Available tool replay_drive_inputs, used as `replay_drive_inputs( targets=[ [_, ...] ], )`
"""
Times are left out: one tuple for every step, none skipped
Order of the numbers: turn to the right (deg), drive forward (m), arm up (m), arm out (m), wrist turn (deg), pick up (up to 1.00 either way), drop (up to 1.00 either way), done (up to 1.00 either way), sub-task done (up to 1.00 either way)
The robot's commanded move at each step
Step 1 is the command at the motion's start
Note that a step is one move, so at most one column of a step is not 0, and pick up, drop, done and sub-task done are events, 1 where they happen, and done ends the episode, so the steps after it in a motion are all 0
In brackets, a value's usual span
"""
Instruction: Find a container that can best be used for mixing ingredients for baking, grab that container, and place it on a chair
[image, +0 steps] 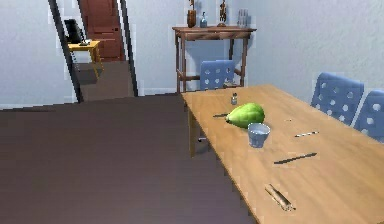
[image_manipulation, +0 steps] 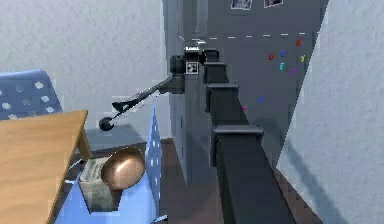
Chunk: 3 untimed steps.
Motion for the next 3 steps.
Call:
replay_drive_inputs(
  targets=[
    [0.0,0.0,0.0,0.0,-39.0,0.0,0.0,0.0,0.0],
    [0.0,0.0,0.0,-0.4,0.0,0.0,0.0,0.0,0.0],
    [-15.0,0.0,0.0,0.0,0.0,0.0,0.0,0.0,0.0]
  ],
)
